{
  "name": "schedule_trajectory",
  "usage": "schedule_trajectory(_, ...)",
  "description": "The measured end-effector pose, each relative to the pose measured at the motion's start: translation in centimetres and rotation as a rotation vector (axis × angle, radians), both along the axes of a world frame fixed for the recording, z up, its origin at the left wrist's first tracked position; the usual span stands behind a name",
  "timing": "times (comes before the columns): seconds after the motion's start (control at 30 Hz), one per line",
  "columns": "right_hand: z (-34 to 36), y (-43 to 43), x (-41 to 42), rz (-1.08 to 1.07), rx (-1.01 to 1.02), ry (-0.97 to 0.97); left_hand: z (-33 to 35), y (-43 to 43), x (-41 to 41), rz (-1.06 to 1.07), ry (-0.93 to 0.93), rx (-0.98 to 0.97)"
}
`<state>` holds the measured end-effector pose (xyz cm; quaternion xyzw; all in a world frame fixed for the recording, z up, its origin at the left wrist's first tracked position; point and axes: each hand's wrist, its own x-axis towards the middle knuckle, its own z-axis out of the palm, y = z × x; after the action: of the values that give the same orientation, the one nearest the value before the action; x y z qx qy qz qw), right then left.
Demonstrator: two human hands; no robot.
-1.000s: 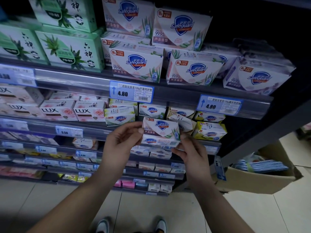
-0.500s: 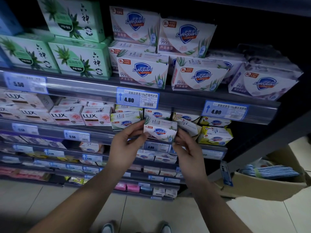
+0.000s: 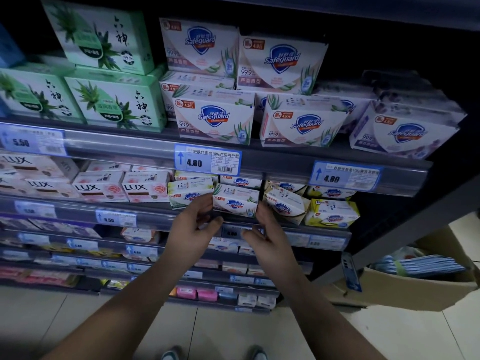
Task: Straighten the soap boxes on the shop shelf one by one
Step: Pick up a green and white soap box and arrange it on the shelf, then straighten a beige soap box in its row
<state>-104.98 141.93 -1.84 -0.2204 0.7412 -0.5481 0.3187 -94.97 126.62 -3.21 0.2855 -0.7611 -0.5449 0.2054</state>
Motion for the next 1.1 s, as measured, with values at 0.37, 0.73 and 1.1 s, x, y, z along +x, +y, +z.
schedule_trajectory(0.37, -0.1, -0.6, -1.1, 0.004, -0.017, -0.025, -1.0, -2.0, 2.1, 0.301, -0.037, -0.02)
schedule_trajectory(0.73, -0.4, -0.9, -1.2, 0.039, -0.007, -0.07, -0.8, -0.9, 2.3, 0.263, 0.006, -0.099)
schedule_trajectory(1.1, -1.0, 6.1, -2.5, -0.398, -0.031, 0.273, 2.0, 6.1, -5.8, -0.174, -0.023, -0.33)
